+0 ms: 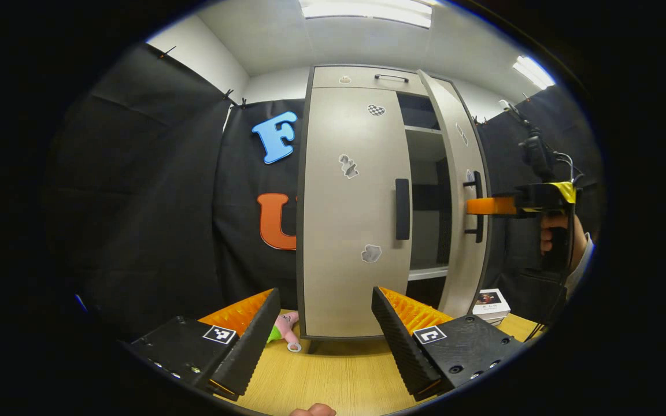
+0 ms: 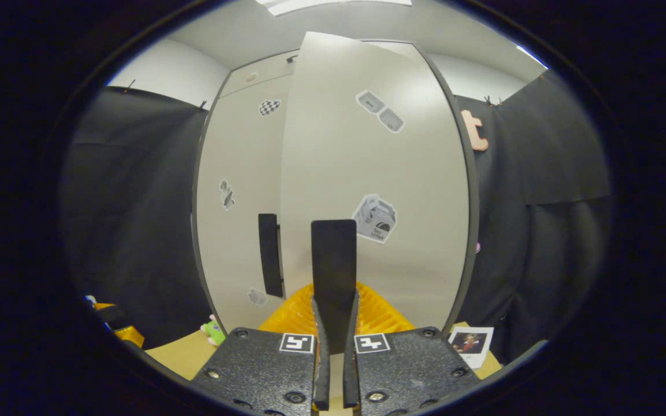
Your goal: Open the right door of the double-door shoe cabinet with the right hand, and open the left door with the left hand.
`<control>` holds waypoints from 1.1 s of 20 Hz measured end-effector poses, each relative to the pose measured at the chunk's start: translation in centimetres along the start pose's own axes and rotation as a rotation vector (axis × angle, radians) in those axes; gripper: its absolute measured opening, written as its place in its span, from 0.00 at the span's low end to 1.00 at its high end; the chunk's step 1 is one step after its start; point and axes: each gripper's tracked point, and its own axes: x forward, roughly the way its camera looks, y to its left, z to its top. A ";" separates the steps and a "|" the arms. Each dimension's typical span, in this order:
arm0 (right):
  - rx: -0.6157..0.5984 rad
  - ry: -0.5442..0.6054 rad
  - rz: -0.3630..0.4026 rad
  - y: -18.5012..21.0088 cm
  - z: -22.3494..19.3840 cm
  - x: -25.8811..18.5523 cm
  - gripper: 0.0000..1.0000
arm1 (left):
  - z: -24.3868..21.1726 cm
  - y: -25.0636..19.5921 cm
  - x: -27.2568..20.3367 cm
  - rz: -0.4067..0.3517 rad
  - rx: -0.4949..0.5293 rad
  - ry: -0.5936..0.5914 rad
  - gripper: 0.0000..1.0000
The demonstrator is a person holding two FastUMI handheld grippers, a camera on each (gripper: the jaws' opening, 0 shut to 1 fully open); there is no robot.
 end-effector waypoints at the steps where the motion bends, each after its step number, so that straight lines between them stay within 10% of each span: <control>1: -0.002 0.003 -0.002 -0.7 0.0 -1.0 0.12 | 0.2 -0.3 -0.2 0.002 0.001 -0.004 0.95; 22: 0.010 -0.014 -0.209 -13.4 0.0 -9.4 0.06 | 1.3 -4.6 0.7 -0.017 -0.014 -0.025 0.95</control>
